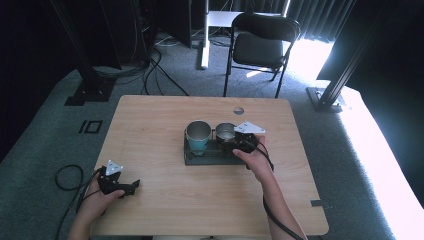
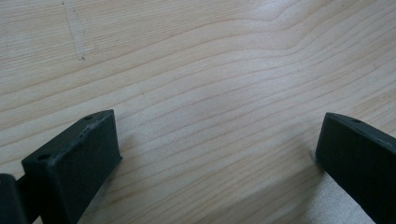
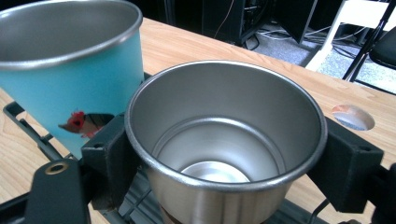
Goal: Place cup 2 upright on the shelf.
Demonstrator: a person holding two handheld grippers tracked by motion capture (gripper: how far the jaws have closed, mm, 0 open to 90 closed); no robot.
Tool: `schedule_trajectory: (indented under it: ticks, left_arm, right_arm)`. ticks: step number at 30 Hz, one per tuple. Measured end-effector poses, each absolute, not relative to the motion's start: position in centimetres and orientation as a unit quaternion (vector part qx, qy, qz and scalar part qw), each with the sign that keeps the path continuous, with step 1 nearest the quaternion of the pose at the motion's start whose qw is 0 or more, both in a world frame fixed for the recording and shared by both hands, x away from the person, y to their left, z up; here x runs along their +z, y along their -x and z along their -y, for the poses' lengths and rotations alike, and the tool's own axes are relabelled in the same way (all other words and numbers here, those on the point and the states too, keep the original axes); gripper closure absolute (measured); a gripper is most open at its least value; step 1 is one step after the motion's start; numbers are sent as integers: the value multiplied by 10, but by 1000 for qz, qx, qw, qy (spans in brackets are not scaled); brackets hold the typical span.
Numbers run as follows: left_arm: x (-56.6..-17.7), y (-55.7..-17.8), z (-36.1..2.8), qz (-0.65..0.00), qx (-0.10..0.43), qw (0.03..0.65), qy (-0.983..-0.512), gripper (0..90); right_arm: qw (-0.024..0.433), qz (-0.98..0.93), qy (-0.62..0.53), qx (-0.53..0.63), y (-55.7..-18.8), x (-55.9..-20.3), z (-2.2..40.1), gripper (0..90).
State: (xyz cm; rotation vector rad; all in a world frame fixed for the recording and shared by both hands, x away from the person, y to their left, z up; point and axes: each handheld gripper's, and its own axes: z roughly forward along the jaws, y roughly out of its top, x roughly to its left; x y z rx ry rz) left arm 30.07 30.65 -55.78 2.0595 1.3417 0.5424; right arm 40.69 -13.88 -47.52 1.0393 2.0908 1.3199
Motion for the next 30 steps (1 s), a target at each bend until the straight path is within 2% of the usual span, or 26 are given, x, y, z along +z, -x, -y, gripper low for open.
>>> schedule_trajectory:
  ticks: [19,23,30]
  left_arm:
    - [-558,-301,-306,-507,205,307,-779,4]
    - [-558,-301,-306,-507,205,307,-779,4]
    - [-558,-301,-306,-507,205,307,-779,3]
  right_arm:
    - [211,-773,-371,469,-404,-483,141,175]
    - [201,-777,-376,463,-402,-481,142,124]
    - [199,-777,-377,463,-398,-478,148,124]
